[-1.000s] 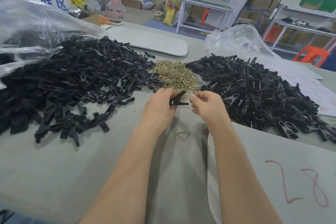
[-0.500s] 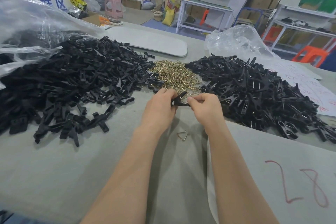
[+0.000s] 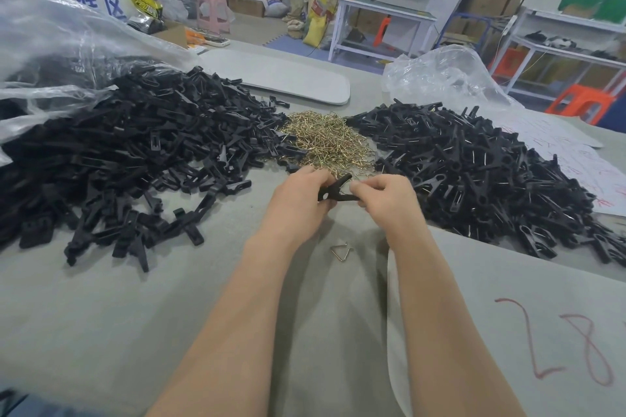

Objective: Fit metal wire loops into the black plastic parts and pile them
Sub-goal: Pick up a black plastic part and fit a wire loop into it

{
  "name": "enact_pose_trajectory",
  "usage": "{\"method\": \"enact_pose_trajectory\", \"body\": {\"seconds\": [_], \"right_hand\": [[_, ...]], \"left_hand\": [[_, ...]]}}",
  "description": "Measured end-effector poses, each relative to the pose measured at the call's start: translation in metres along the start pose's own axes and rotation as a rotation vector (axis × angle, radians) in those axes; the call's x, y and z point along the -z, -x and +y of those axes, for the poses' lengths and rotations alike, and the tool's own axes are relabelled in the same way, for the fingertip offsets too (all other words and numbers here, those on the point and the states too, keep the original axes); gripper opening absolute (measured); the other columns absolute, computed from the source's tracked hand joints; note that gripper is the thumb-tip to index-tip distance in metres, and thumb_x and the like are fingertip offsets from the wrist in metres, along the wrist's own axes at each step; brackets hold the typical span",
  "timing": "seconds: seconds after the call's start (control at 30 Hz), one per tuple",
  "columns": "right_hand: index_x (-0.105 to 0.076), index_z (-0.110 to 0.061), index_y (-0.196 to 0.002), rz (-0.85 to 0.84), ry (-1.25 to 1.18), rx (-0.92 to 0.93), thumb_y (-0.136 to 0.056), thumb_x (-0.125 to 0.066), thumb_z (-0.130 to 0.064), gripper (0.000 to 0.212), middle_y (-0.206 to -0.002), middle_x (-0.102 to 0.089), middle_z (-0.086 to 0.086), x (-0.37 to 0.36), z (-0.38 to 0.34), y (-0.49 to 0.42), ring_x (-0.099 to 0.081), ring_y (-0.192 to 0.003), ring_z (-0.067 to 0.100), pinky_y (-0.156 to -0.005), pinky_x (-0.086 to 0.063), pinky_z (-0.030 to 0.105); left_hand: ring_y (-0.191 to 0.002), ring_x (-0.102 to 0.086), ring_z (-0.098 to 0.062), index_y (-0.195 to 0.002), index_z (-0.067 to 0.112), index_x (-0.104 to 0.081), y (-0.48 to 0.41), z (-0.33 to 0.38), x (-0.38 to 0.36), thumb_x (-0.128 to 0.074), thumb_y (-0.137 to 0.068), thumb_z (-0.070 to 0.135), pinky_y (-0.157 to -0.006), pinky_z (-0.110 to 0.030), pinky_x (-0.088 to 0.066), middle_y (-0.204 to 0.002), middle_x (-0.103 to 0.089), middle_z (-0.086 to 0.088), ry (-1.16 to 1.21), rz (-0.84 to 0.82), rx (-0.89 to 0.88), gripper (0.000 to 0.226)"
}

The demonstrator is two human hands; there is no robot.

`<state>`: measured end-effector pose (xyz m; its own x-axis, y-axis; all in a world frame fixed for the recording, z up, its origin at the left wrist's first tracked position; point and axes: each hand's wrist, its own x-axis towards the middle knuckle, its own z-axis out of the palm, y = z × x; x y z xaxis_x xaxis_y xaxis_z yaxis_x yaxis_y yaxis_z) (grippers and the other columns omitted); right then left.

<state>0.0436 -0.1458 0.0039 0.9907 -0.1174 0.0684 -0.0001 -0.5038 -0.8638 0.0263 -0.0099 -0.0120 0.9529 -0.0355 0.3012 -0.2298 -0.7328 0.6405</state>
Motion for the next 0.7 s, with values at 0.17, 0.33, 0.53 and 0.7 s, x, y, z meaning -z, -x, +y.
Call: {"method": "enact_pose_trajectory", "body": {"seconds": [0.17,0.33,0.53,0.7], "right_hand": [[-0.063,-0.008,-0.073,-0.256,-0.402,-0.2,-0.089,-0.063,-0.01,0.016,-0.069,-0.061,0.004,0.017,0.003,0.001,-0.053,-0.061,0.008,-0.056,-0.047,0.014],[-0.067,-0.007,-0.07,-0.24,-0.274,-0.104,-0.086,-0.065,-0.007,0.016,-0.065,-0.06,0.006,0.017,0.0,0.001,-0.053,-0.061,0.01,-0.068,-0.048,0.021],[-0.066,-0.006,-0.072,-0.275,-0.307,-0.106,-0.086,-0.065,-0.006,0.014,-0.065,-0.06,0.005,0.018,0.002,0.002,-0.054,-0.062,0.011,-0.068,-0.05,0.021],[-0.063,-0.012,-0.074,-0.435,-0.566,-0.261,-0.087,-0.064,-0.014,0.014,-0.069,-0.064,0.0,0.025,0.005,0.003,-0.061,-0.064,0.01,-0.065,-0.054,0.021]], "left_hand": [[-0.089,-0.058,-0.019,-0.102,0.016,-0.067,0.002,0.001,0.006,-0.071,-0.082,0.014,-0.084,-0.039,-0.048,-0.095,-0.059,0.003,0.067,0.0,-0.064,0.021],[-0.09,-0.057,-0.02,-0.101,0.013,-0.067,0.002,0.0,0.007,-0.069,-0.082,0.012,-0.085,-0.041,-0.048,-0.097,-0.061,0.001,0.011,-0.037,-0.092,0.019],[-0.09,-0.058,-0.021,-0.099,0.013,-0.068,0.002,0.0,0.009,-0.069,-0.082,0.011,-0.085,-0.041,-0.049,-0.096,-0.062,0.0,0.013,-0.047,-0.117,0.017],[-0.086,-0.06,-0.019,-0.099,0.015,-0.068,0.002,0.001,0.009,-0.071,-0.081,0.011,-0.085,-0.04,-0.05,-0.092,-0.061,0.004,0.12,-0.041,-0.129,0.019]]}}
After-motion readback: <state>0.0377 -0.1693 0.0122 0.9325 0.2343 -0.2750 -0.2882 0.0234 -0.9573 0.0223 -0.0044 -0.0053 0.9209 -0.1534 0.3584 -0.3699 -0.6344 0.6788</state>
